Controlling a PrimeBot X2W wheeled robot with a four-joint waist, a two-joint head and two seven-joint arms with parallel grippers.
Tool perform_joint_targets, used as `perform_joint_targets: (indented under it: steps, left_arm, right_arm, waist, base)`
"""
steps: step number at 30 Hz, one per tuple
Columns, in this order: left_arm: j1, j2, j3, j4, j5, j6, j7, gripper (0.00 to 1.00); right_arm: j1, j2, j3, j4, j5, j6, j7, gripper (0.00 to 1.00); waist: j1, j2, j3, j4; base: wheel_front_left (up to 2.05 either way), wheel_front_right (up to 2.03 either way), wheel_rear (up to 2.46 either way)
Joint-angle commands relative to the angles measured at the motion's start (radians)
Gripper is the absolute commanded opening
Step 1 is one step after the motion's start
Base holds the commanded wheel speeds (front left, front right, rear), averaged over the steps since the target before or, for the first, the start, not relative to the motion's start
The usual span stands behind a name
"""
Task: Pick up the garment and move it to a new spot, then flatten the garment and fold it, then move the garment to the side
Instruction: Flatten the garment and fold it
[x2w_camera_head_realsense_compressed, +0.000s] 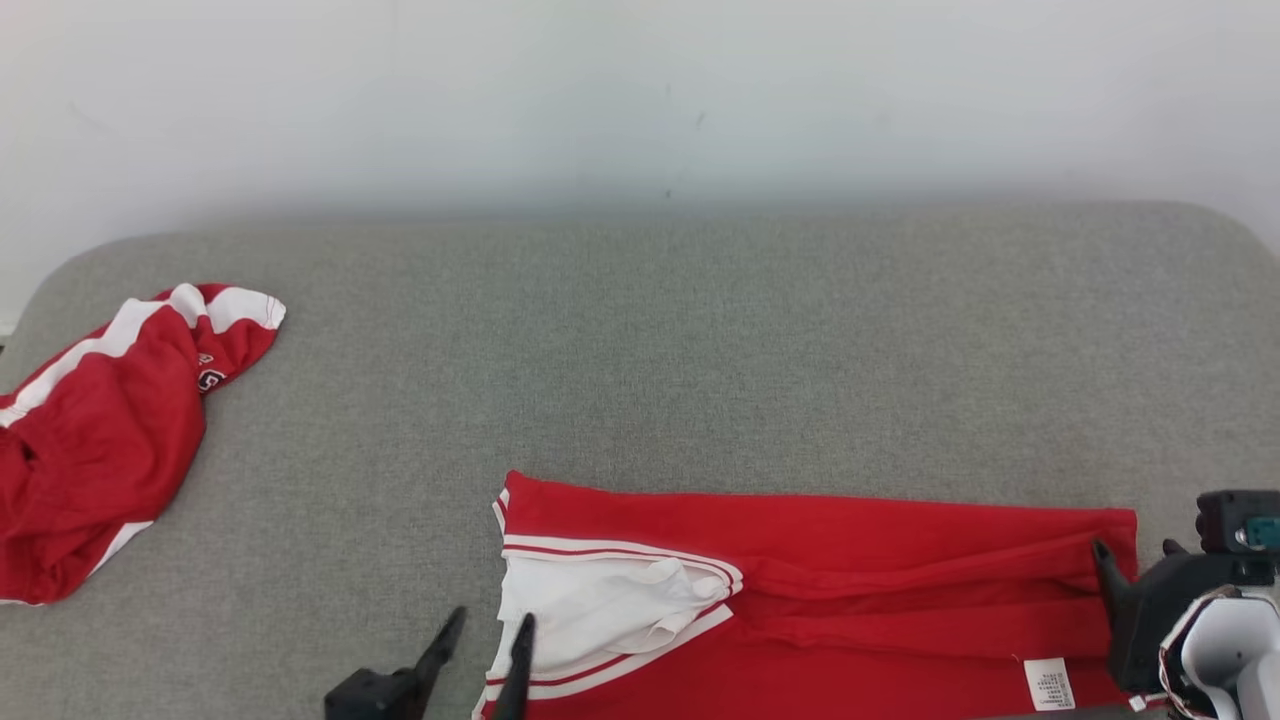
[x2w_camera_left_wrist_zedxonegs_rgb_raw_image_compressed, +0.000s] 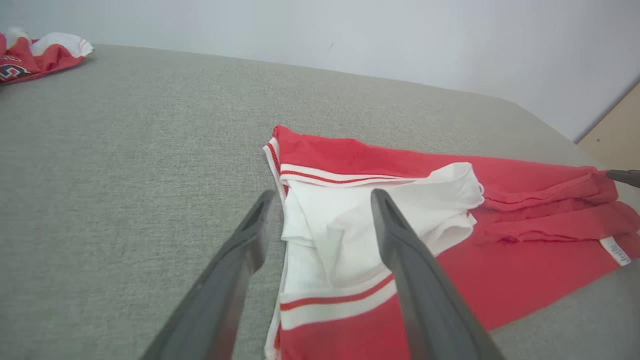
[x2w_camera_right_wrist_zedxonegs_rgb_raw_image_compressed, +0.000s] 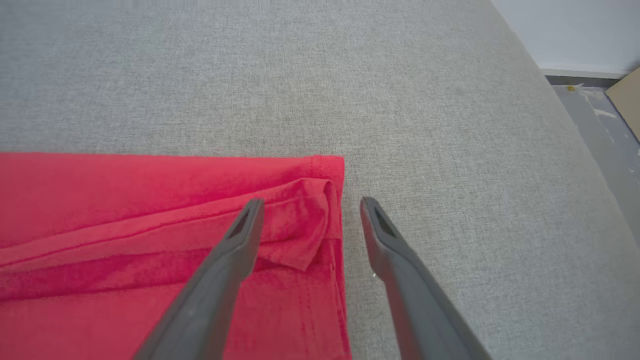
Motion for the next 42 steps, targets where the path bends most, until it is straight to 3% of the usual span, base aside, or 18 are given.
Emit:
perform_joint_targets:
  steps: [1, 8, 19, 31, 42]
  left_arm:
    - [0.017, -0.001, 0.012, -0.006, 0.012, 0.008, -0.005, 1.00]
    - [0.131, -0.027, 0.200, -0.132, 0.154, 0.014, -0.005, 1.00]
    - [0.268, -0.094, 0.405, -0.212, 0.327, -0.084, -0.005, 1.00]
    - [0.300, -0.156, 0.496, -0.196, 0.424, -0.178, -0.005, 1.00]
    - [0.282, -0.178, 0.536, -0.189, 0.476, -0.206, -0.006, 1.00]
  right_arm:
    - [0.017, 0.008, -0.006, -0.008, 0.008, -0.002, -0.008, 1.00]
    - [0.107, 0.044, -0.069, -0.095, 0.047, -0.002, -0.026, 1.00]
    - [0.155, 0.078, -0.137, -0.112, 0.053, -0.002, -0.017, 1.00]
    - [0.119, 0.087, -0.186, -0.067, 0.020, -0.002, 0.025, 1.00]
    - [0.072, 0.098, -0.199, -0.005, -0.003, -0.002, 0.021, 1.00]
  waist:
    - [0.0001, 0.0001, -0.025, -0.002]
    - [0.0001, 0.0001, -0.069, 0.001]
    - [0.0001, 0.0001, -0.090, 0.017]
    - [0.0001, 0.0001, -0.066, 0.036]
    - [0.0001, 0.0001, -0.020, 0.044]
  base:
    - [0.00, 0.00, 0.00]
    - [0.00, 0.00, 0.00]
    - [0.00, 0.00, 0.00]
    - [0.00, 0.00, 0.00]
    - [0.00, 0.00, 0.00]
